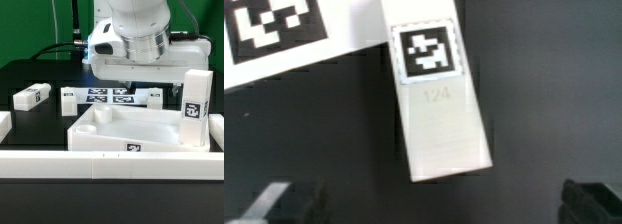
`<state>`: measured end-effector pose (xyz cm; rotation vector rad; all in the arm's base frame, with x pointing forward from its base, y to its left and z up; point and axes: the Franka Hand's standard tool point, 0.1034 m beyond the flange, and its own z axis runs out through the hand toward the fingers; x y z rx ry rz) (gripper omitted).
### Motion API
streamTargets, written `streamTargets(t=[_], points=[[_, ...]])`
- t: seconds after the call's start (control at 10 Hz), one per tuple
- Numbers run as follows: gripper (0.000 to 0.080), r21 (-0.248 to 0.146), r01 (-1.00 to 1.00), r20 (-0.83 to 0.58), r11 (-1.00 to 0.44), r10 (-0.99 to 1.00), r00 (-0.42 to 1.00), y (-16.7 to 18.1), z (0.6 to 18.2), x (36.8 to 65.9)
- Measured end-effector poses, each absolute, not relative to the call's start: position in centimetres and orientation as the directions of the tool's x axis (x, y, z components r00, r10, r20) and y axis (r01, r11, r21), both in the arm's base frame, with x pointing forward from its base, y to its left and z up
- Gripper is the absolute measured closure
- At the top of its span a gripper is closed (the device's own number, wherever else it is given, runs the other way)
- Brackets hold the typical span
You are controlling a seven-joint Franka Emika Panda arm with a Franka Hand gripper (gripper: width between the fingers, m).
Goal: Assemble desk
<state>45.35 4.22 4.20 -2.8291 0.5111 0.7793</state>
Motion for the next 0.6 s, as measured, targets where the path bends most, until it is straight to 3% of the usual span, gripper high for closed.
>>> streamTargets(t=[0.6], points=[[0.015, -0.046, -0.376, -0.757, -0.925, -0.213, 0.618, 4.1, 3.3, 44.1]])
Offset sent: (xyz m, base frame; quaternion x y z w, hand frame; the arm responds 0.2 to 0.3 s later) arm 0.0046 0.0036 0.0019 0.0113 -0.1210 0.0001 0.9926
